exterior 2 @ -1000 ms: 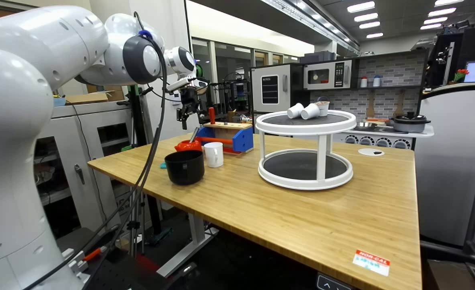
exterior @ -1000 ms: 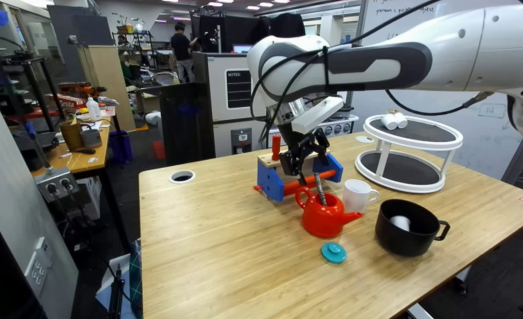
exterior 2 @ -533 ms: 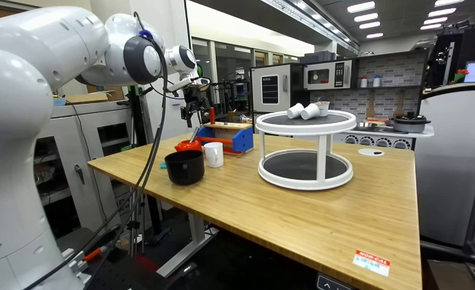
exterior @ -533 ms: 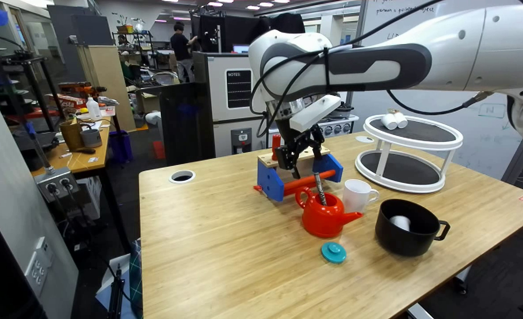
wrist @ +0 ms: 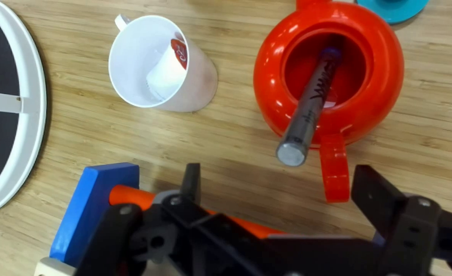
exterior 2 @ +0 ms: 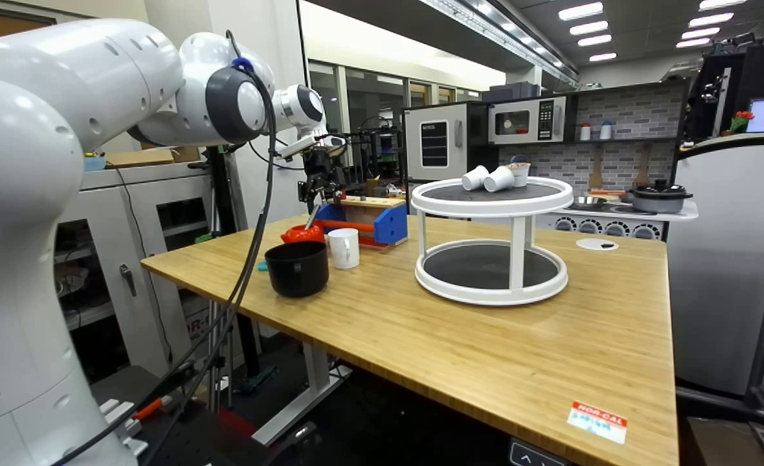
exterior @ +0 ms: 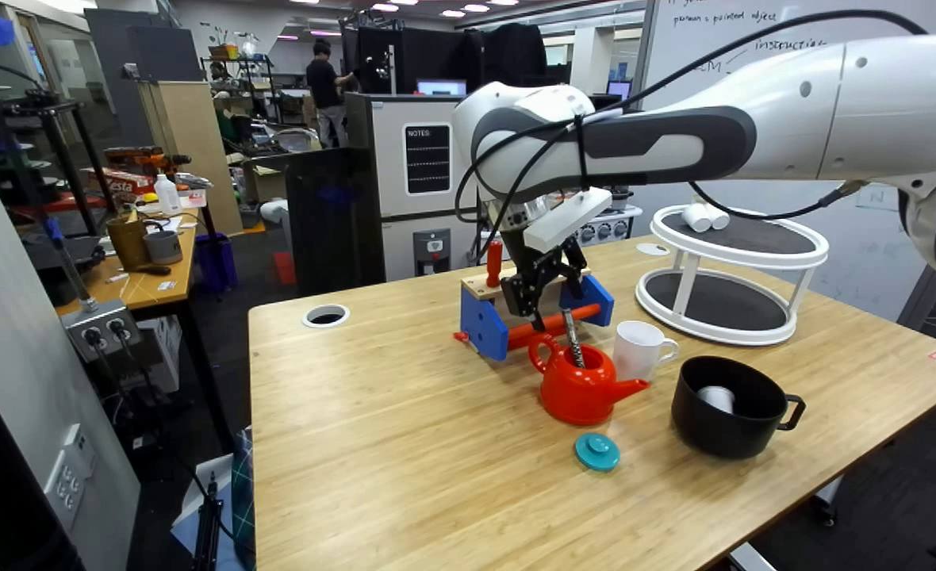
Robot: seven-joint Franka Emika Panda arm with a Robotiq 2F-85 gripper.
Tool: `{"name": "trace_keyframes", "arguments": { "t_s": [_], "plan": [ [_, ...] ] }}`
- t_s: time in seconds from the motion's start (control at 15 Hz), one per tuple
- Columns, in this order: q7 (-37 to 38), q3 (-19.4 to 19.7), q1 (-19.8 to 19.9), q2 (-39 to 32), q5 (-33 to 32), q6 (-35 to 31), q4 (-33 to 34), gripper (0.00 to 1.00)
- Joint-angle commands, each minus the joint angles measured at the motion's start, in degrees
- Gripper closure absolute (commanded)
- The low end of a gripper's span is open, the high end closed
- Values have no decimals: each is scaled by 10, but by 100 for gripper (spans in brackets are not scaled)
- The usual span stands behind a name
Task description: Put one of the cups atop the stand in the mug and another in the bowl, then place the marker in the kettle on the table
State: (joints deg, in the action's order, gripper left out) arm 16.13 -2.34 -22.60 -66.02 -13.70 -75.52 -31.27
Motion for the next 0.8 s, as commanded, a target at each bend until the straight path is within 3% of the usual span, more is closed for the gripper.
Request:
{"name": "trace_keyframes", "arguments": {
  "t_s": [0.0,0.73],
  "plan": [
    [-10,-3,2,2,3,4,1,0],
    [6,-9,-3,5,10,15,-10,0]
  ]
}}
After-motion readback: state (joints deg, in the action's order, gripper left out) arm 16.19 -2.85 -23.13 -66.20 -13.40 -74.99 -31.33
